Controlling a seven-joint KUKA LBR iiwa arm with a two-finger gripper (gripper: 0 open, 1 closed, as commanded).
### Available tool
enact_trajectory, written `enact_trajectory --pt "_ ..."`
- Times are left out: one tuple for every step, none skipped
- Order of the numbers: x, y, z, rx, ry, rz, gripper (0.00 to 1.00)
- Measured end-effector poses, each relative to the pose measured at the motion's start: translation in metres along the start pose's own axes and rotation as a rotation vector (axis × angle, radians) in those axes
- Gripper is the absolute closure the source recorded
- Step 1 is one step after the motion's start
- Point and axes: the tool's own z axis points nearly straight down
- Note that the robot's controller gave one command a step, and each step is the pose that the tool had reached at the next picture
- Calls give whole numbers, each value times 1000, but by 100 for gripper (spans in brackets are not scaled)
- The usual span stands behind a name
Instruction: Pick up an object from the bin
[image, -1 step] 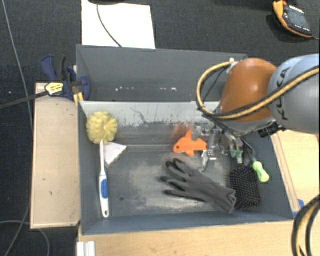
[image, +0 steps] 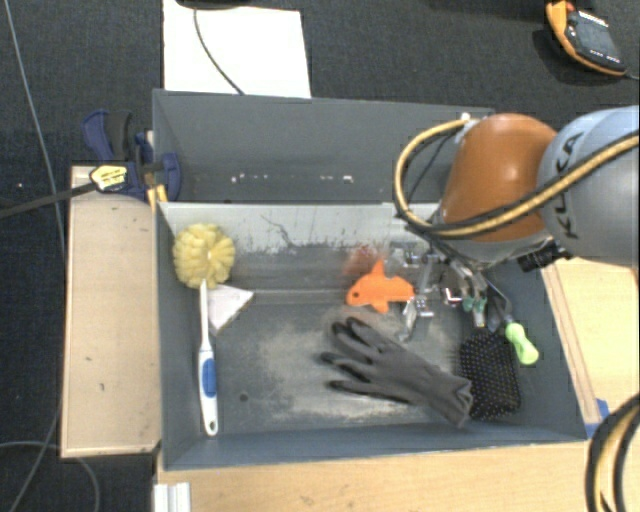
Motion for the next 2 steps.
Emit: enact_trajectory --pt "62 21 77 0 2 177 0" --pt "54 10 36 0 0 80 0"
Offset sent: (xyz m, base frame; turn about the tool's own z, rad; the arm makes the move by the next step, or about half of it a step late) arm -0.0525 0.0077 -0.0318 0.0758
